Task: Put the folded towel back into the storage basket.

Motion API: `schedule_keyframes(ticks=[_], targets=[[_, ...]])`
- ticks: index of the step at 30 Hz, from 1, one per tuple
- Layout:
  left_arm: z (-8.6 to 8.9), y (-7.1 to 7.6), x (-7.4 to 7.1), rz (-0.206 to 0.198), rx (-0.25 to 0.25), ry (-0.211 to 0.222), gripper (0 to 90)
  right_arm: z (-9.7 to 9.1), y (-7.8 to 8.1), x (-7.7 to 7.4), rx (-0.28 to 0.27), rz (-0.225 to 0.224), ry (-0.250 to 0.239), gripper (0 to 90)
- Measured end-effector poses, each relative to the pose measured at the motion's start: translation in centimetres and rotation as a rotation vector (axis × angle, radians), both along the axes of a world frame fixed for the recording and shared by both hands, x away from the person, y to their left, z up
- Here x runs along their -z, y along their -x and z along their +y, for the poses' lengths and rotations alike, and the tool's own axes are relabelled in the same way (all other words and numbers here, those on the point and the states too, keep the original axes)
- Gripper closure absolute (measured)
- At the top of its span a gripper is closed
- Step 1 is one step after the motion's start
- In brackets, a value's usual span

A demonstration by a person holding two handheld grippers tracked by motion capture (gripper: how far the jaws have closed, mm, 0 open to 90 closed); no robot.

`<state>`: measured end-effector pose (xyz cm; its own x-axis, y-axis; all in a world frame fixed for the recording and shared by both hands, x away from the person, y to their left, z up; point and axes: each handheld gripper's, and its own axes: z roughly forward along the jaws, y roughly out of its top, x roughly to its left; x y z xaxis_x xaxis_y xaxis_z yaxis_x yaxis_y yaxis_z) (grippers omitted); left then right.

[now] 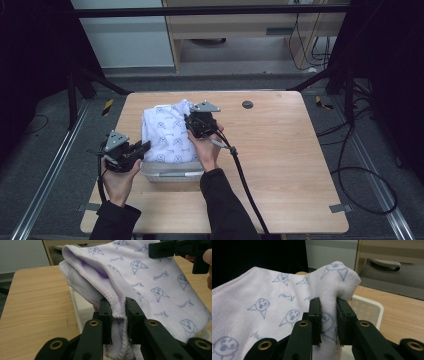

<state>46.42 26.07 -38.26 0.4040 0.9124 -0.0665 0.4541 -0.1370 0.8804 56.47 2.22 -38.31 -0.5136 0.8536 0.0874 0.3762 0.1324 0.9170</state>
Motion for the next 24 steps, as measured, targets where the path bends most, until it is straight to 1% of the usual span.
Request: schedule_keyframes(ticks=[4, 5, 6, 7, 13, 14, 16, 19, 21, 24], targets=[[-0.2, -0.2, 0.4, 0.012, 0.001, -0.011, 76.4, -0.1, -0.2, 0.6, 0.005, 0.012, 0.002, 76.1], [-0.4, -0.4, 0.7, 0.017, 0.002, -0.017, 76.4, -0.1, -0.3, 0.9, 0.008, 0.021, 0.004, 76.1], [-0.4, -0.4, 0.7, 0.017, 0.002, -0.017, 76.4, -0.1, -0.3, 0.9, 0.008, 0.021, 0.004, 76.1], [-0.4, -0.5, 0.9, 0.022, 0.003, -0.024, 76.4, -0.1, -0.4, 1.3, 0.012, 0.023, 0.007, 76.1], [-0.5, -0.8, 1.6, 0.036, 0.006, -0.029, 76.4, -0.1, -0.6, 2.0, 0.018, 0.034, 0.015, 76.1], [-0.6, -0.9, 1.8, 0.047, 0.007, -0.028, 76.4, -0.1, -0.6, 2.3, 0.020, 0.035, 0.018, 76.0], [-0.6, -1.0, 1.9, 0.048, 0.008, -0.029, 76.4, -0.1, -0.7, 2.5, 0.022, 0.044, 0.015, 76.0], [-0.8, -1.1, 2.3, 0.054, 0.010, -0.036, 76.4, -0.3, -0.8, 3.2, 0.027, 0.051, 0.021, 76.0], [-0.9, -1.2, 2.6, 0.058, 0.008, -0.053, 76.4, -0.3, -0.8, 3.4, 0.030, 0.063, 0.021, 76.0], [-1.0, -1.4, 2.9, 0.065, 0.010, -0.059, 76.4, -0.4, -0.8, 3.7, 0.033, 0.063, 0.024, 75.9]])
